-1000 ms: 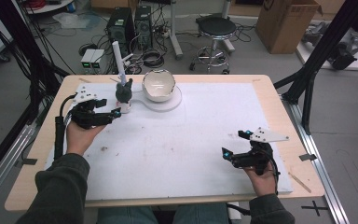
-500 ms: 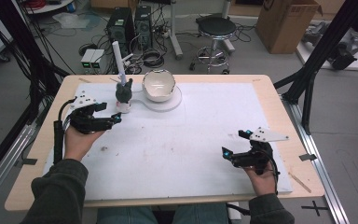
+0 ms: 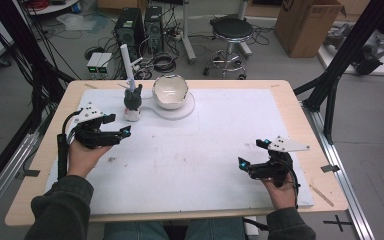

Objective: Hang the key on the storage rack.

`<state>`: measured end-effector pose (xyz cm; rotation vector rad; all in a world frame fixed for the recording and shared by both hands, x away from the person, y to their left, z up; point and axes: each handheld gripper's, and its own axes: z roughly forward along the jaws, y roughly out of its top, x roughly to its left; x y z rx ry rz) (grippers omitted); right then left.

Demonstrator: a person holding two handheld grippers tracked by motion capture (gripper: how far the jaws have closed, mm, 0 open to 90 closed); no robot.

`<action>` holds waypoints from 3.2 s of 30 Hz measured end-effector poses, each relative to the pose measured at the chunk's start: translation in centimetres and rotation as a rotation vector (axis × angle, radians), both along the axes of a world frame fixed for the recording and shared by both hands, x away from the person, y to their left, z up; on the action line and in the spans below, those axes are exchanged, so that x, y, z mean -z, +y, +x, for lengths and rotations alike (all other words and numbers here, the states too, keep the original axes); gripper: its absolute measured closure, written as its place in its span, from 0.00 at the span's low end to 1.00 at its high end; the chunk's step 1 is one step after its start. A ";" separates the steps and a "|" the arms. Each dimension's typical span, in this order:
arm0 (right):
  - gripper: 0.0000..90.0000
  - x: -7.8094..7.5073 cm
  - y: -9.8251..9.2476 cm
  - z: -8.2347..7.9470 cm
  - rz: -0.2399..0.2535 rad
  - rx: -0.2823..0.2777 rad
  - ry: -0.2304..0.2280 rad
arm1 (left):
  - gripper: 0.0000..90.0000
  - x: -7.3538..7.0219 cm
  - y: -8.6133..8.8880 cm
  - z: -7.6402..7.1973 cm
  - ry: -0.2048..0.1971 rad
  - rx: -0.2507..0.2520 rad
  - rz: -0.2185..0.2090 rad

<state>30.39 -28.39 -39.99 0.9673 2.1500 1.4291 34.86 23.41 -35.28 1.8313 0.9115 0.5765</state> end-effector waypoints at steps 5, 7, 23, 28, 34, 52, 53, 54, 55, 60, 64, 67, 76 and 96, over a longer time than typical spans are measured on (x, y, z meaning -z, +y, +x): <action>0.03 0.0 0.0 0.0 0.001 0.001 0.006 | 0.29 0.1 0.0 -0.5 -0.002 0.002 0.002; 0.03 0.0 0.0 0.0 0.000 0.003 0.007 | 0.29 0.1 0.0 -0.7 -0.005 0.001 0.001; 0.03 0.1 0.1 0.0 -0.006 0.005 0.010 | 0.28 0.5 -0.6 -1.9 -0.007 0.027 -0.001; 0.03 0.2 0.0 0.1 -0.007 0.009 0.013 | 0.28 0.4 -0.7 -2.2 -0.006 0.035 0.012; 0.03 0.2 0.1 0.1 -0.009 0.012 0.015 | 0.28 0.9 -0.6 -2.6 -0.007 0.031 -0.001; 0.03 0.3 -0.1 0.2 -0.010 0.012 0.017 | 0.28 1.4 0.1 -4.1 -0.011 0.028 0.019; 0.03 0.3 -0.1 0.2 -0.009 0.012 0.018 | 0.28 1.5 0.1 -4.2 -0.011 0.029 0.023; 0.03 0.3 -0.1 0.1 -0.009 0.012 0.018 | 0.28 1.5 0.2 -4.3 -0.010 0.030 0.026; 0.03 0.2 0.0 0.1 -0.009 0.012 0.018 | 0.28 1.5 0.2 -4.4 -0.013 0.030 0.030; 0.03 0.2 0.0 0.1 -0.008 0.013 0.022 | 0.28 1.8 0.6 -5.0 -0.009 0.025 0.022; 0.03 0.2 0.0 0.1 -0.009 0.014 0.023 | 0.28 2.1 0.9 -5.3 -0.003 0.022 0.022; 0.03 0.3 0.0 0.1 -0.014 0.015 0.024 | 0.28 2.4 1.1 -5.6 0.004 0.020 0.018; 0.03 0.3 0.1 0.2 -0.015 0.017 0.027 | 0.27 3.0 1.3 -6.3 0.006 0.022 0.034; 0.03 0.5 0.2 0.2 -0.022 0.012 0.034 | 0.27 4.1 2.2 -8.1 0.016 0.015 0.019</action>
